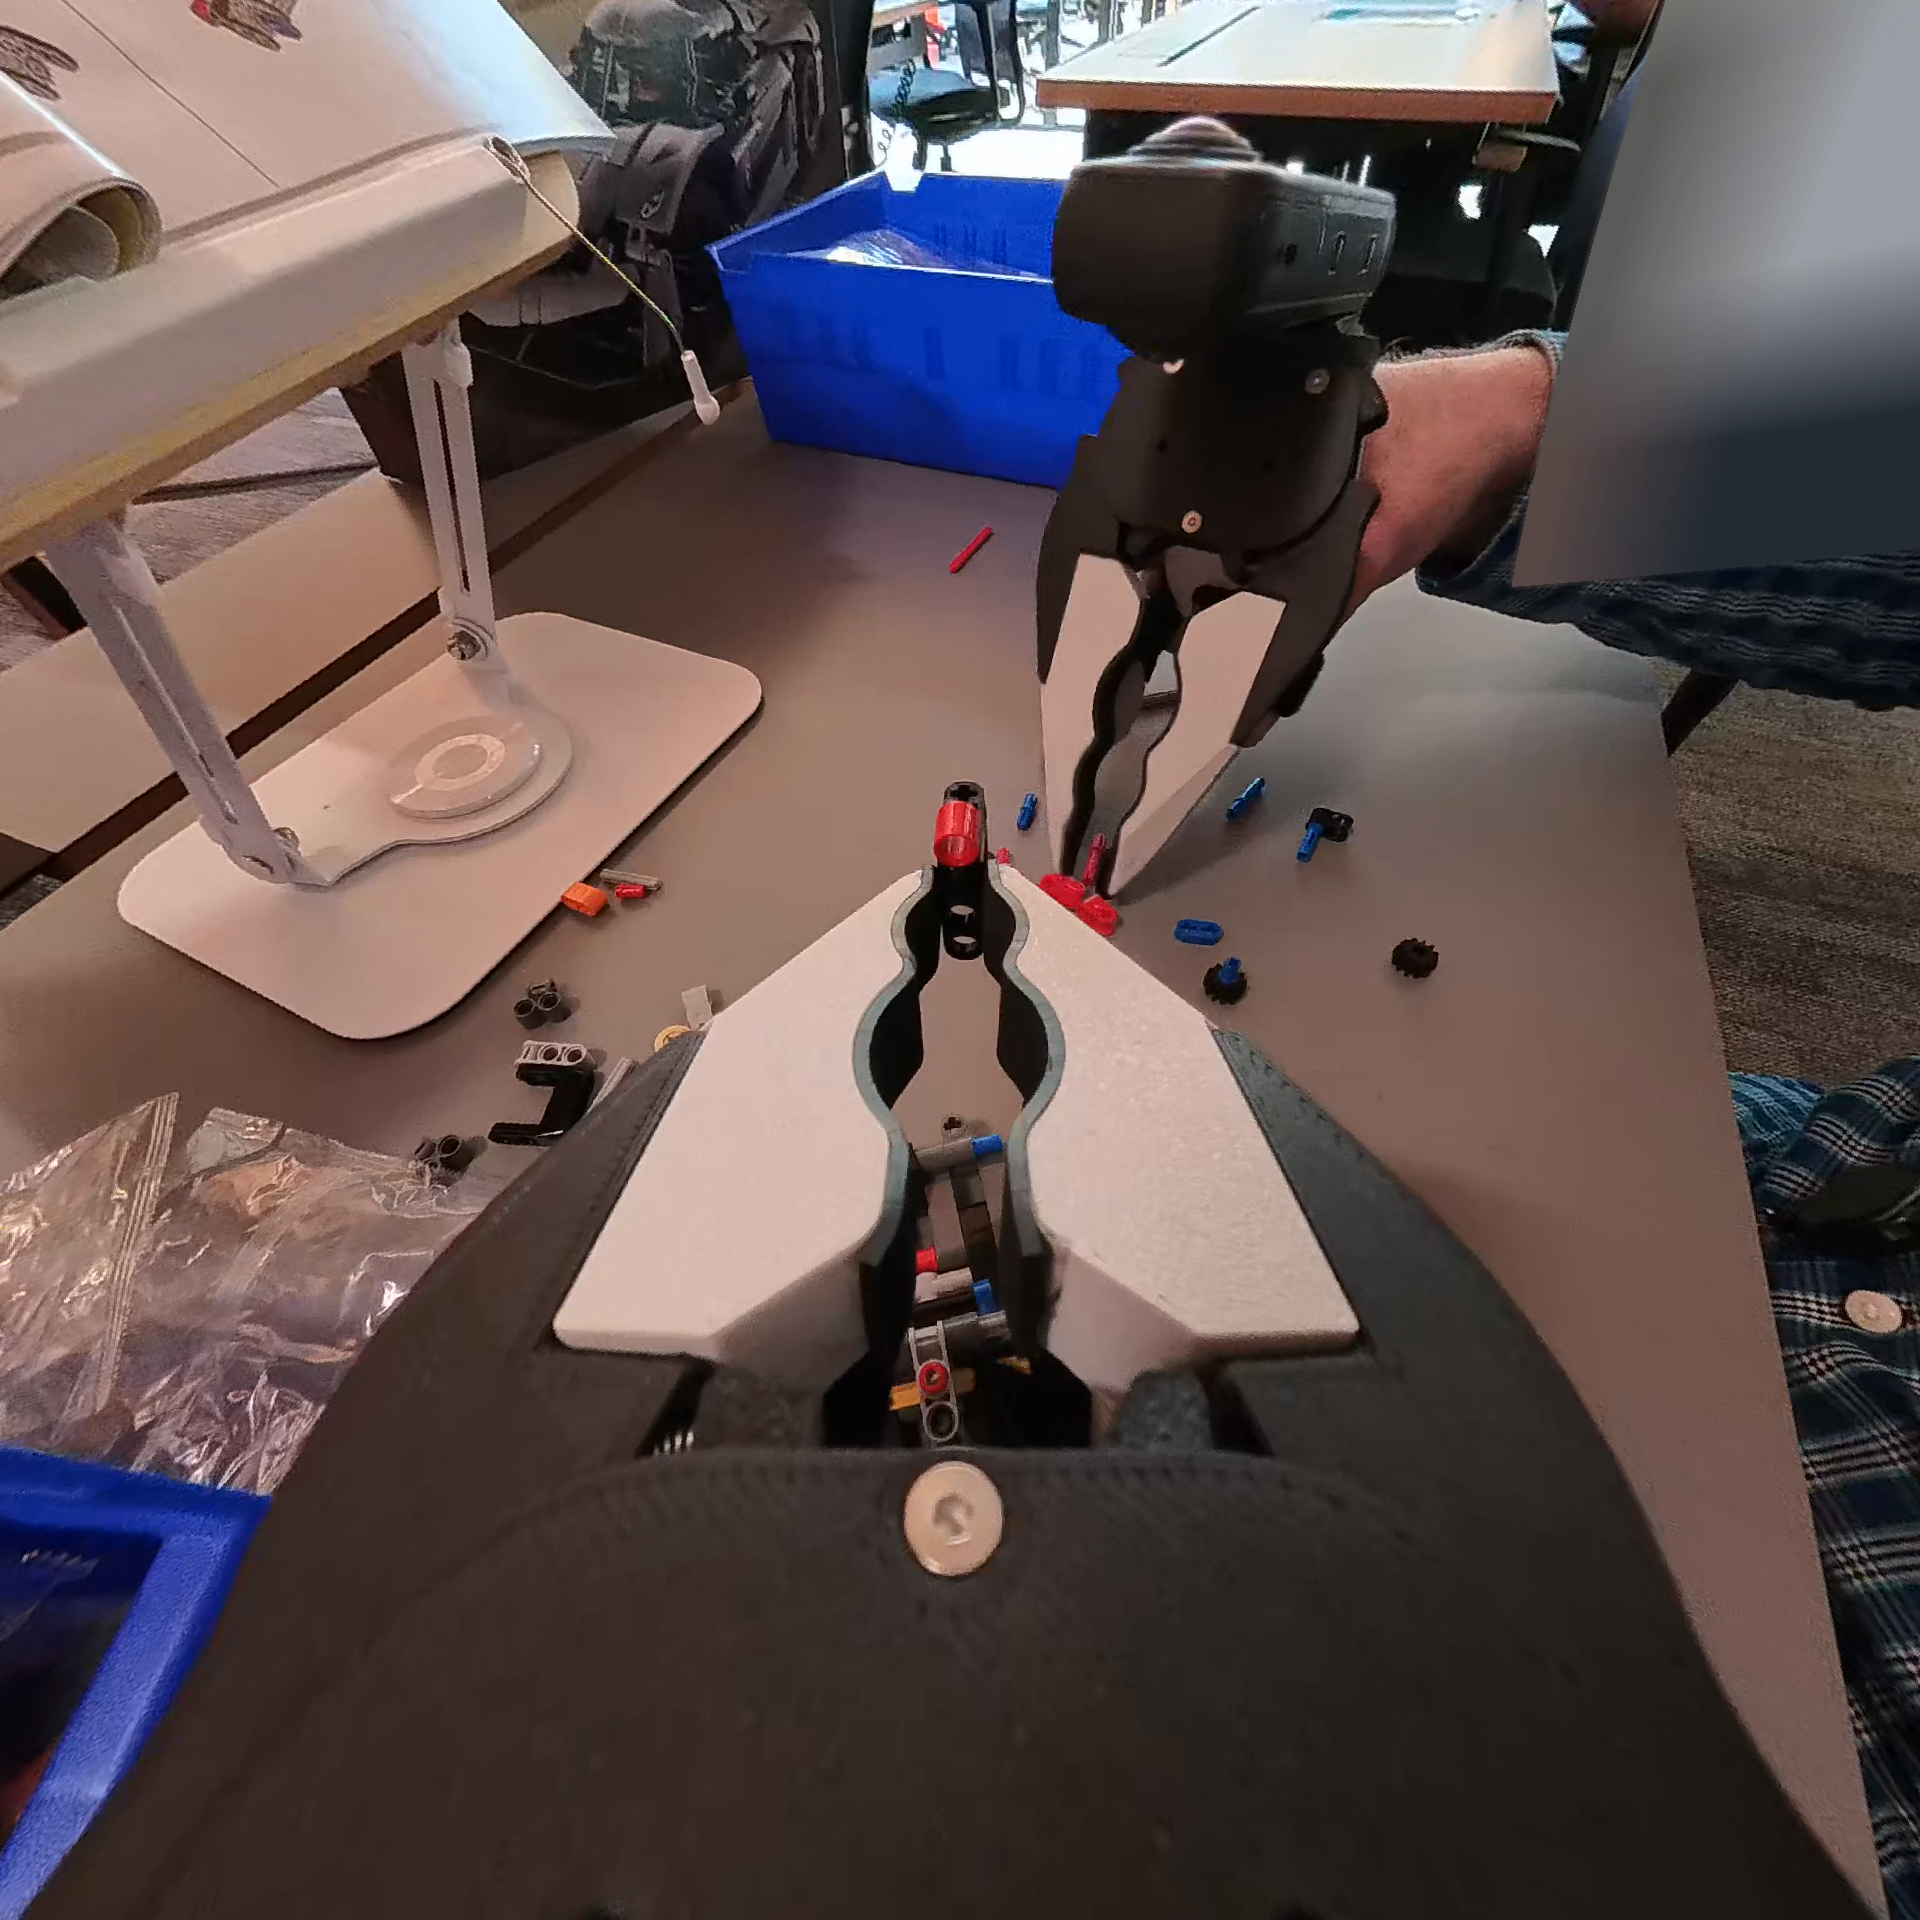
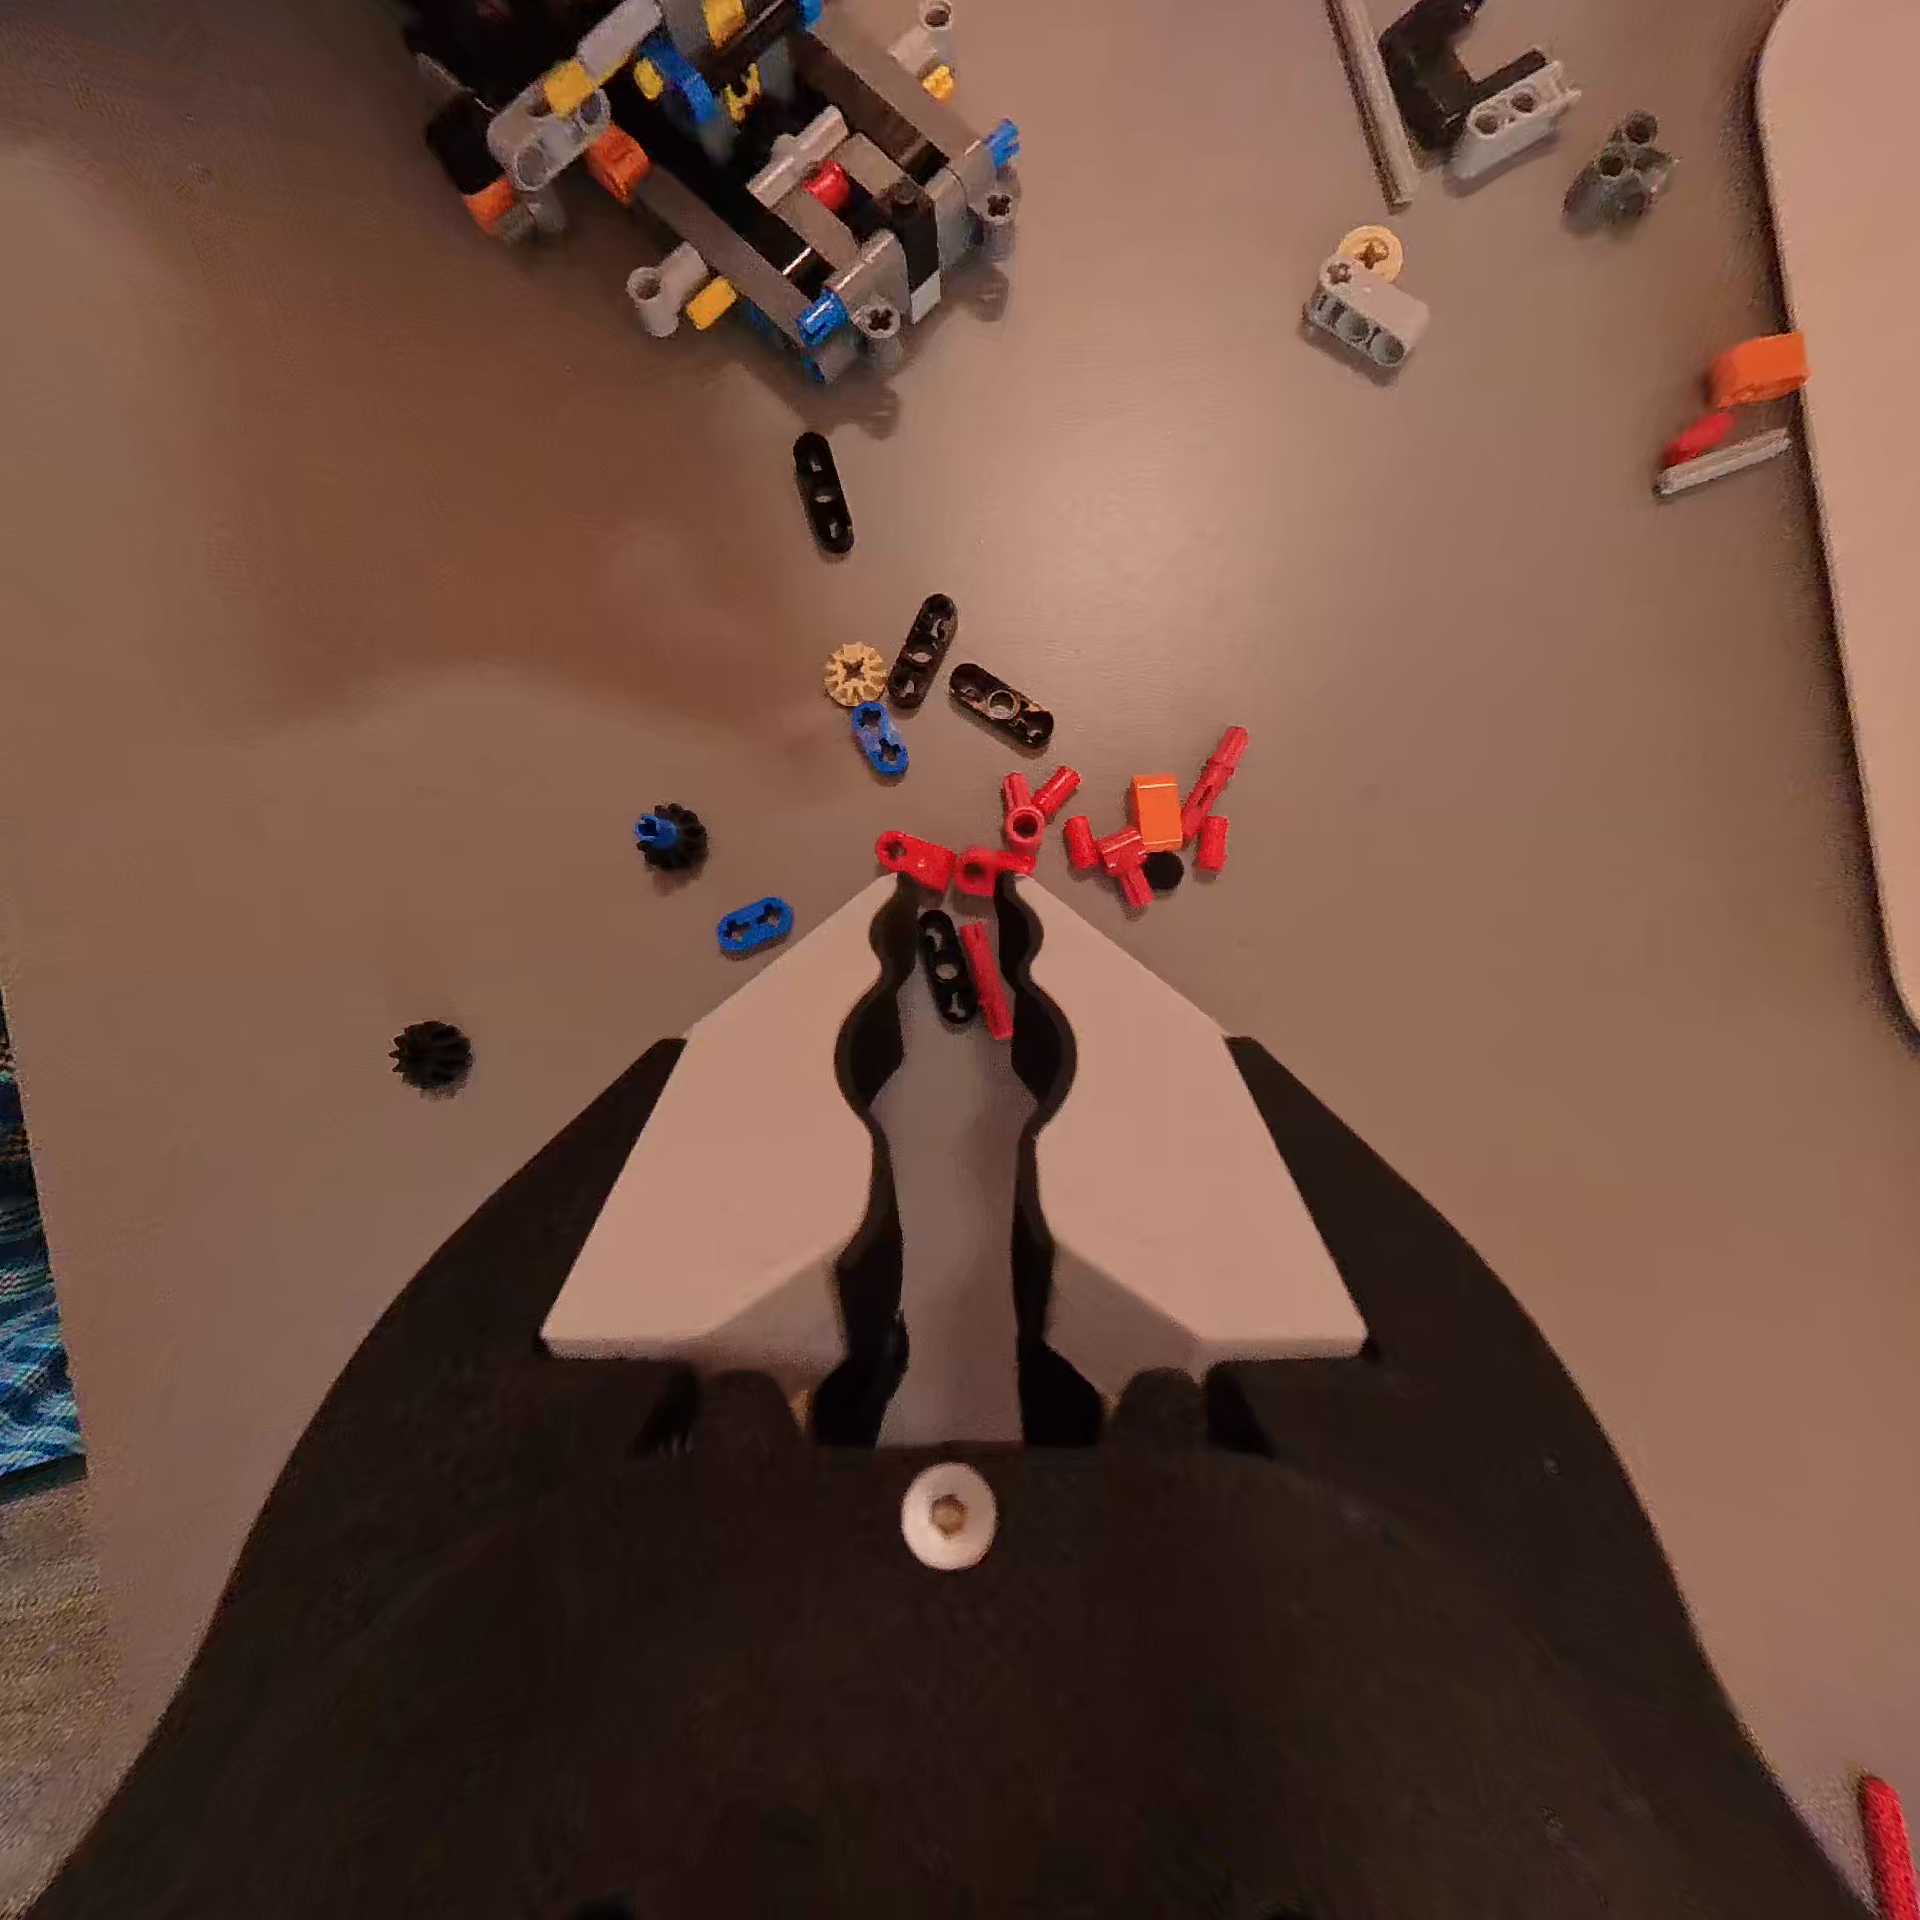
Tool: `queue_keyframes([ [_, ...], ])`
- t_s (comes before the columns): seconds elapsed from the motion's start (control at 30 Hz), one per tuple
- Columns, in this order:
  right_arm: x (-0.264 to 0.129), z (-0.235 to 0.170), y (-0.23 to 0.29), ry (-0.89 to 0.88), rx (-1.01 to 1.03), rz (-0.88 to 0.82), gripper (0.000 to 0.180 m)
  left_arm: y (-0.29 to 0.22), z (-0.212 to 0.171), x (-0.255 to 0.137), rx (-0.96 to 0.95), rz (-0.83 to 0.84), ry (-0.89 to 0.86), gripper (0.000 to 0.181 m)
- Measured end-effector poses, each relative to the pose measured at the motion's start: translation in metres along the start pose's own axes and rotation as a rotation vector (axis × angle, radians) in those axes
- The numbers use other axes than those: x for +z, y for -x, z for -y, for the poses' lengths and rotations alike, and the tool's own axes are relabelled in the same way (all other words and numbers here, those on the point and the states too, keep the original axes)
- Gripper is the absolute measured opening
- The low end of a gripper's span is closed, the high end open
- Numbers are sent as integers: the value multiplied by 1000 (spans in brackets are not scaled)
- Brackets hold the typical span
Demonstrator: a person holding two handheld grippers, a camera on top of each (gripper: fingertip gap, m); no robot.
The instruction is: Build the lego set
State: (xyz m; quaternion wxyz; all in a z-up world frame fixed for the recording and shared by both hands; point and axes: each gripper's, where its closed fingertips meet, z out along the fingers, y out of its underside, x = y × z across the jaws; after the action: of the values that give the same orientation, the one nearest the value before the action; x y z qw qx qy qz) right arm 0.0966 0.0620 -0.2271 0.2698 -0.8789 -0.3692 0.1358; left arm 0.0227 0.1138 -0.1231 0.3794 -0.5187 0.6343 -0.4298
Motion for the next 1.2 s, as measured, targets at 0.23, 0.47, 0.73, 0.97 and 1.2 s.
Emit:
queue_keyframes([
  [0.23, -18, 2, -19, -65, 34, -70, 12, 2, -1, 0, -5, 4, 3, 5],
  [0.47, -6, 7, -30, -21, -65, -128, 9, 4, -3, 1, -8, 6, 8, 5],
  [0.73, 5, -3, -26, 73, -59, -84, 5, 4, -4, 1, -7, 7, 16, 5],
  [0.97, -3, -2, -22, 33, -29, -65, 6, 2, -4, 2, -2, 1, 17, 6],
  [1.2, 3, -6, -31, 90, -94, -43, 3, 4, -5, 1, -6, 6, 20, 6],
])
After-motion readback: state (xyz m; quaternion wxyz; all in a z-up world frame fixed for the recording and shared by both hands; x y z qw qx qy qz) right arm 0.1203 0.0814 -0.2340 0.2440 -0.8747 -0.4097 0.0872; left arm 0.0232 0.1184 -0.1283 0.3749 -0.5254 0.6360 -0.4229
